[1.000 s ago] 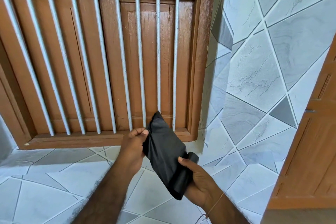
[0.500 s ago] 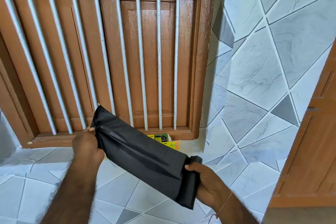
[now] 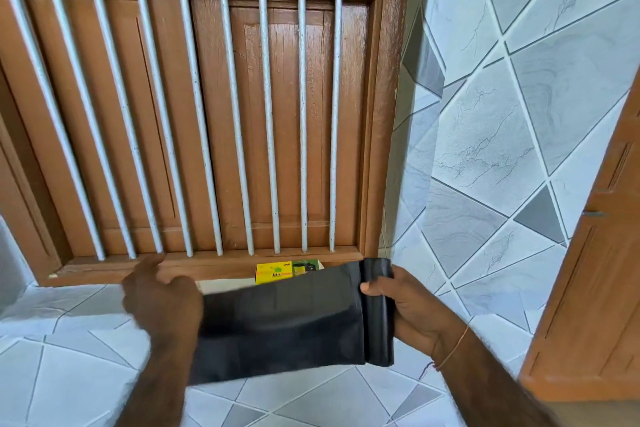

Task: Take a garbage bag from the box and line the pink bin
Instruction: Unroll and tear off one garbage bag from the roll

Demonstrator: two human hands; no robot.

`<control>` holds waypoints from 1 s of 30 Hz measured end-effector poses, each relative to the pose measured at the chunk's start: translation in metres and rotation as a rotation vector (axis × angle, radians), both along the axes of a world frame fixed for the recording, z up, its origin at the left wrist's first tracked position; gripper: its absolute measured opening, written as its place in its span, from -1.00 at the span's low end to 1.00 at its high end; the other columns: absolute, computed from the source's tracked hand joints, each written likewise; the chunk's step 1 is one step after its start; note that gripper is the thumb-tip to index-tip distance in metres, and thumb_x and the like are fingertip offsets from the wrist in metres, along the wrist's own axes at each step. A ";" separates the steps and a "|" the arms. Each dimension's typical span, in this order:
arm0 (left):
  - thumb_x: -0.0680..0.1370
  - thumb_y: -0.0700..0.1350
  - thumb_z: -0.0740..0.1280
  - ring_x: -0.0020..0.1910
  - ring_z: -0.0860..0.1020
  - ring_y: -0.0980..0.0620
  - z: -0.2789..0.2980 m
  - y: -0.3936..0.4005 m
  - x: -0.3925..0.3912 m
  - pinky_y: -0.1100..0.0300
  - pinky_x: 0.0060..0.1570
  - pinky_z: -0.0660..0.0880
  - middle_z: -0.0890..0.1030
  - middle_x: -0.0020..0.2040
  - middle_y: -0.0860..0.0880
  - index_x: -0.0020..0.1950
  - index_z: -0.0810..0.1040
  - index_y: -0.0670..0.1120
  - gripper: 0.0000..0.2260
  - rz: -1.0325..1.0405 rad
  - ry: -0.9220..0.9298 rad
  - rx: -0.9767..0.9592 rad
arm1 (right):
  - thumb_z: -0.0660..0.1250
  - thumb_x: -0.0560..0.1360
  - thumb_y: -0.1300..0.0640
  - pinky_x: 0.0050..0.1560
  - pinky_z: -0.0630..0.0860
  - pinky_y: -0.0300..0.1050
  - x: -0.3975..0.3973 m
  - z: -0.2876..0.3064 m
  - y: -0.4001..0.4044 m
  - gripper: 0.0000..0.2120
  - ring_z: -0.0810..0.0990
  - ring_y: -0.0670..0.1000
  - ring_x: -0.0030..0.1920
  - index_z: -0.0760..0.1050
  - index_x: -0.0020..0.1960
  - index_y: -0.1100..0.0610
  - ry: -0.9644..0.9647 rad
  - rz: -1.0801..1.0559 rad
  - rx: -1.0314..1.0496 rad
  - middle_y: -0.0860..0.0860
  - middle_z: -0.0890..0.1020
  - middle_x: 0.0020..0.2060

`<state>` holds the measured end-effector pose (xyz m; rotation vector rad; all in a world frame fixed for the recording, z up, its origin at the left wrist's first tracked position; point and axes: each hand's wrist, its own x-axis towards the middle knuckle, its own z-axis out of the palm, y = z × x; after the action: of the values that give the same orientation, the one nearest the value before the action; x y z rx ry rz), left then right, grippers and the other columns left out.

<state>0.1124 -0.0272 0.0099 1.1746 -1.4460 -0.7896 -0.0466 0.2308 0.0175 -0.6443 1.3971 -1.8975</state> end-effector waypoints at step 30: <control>0.56 -0.19 0.34 -0.33 0.47 0.14 0.036 0.024 -0.033 0.25 -0.29 0.36 0.55 -0.35 0.03 -0.29 0.57 -0.08 -0.78 -1.048 -0.494 -0.118 | 0.50 0.17 0.34 0.00 0.59 0.08 -0.007 -0.032 0.005 -0.42 0.63 0.26 0.04 0.53 0.20 0.34 -0.201 -0.074 0.182 0.31 0.63 0.10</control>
<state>0.0796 -0.0034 0.0457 0.4520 -2.5397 -1.1116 -0.0535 0.2363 -0.0144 -0.3090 1.4571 -1.8095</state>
